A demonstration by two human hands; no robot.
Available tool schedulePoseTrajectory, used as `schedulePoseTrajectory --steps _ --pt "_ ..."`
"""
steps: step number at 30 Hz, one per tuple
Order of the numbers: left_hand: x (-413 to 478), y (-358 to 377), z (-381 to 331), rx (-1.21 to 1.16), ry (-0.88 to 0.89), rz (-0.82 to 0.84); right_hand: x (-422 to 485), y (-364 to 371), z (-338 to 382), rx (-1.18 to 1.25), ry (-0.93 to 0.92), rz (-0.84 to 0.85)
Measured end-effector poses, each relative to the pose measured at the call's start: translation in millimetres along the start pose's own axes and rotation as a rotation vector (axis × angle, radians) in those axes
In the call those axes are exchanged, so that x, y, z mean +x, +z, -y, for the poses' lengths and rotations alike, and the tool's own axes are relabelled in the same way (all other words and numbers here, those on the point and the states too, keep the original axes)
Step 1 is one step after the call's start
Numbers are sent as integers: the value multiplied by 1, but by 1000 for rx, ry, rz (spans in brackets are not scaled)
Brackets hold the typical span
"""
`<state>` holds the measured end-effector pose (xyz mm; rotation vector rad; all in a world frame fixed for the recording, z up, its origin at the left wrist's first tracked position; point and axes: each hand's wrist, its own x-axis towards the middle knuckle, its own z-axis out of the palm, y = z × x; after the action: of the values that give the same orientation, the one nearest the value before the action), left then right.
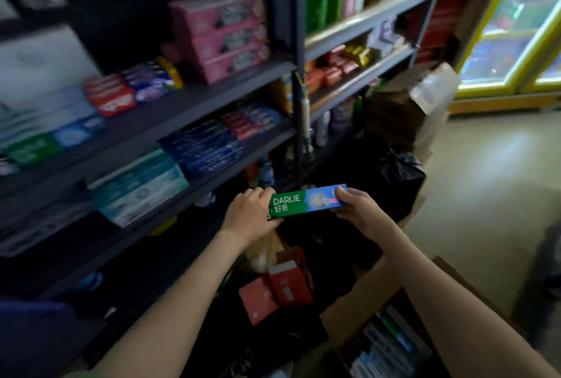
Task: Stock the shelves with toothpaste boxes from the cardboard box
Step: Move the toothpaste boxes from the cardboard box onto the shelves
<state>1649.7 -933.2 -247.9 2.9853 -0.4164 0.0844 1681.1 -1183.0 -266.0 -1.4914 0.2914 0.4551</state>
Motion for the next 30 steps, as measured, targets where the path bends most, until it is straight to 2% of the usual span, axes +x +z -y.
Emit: schedulePoseTrajectory --steps 8,17,23,27,30 --pt "-57 -77 146 107 -323 -214 48 188 76 -327 -243 249" --pt "-132 -132 245 390 -643 -465 46 368 122 -619 -606 327" --pt "-131 -128 273 357 -727 -389 53 410 126 -712 -656 250" --pt "-119 -127 281 302 -742 -421 61 420 130 -767 -678 223" --pt "-113 -129 285 285 -742 -325 65 425 131 -750 -679 205"
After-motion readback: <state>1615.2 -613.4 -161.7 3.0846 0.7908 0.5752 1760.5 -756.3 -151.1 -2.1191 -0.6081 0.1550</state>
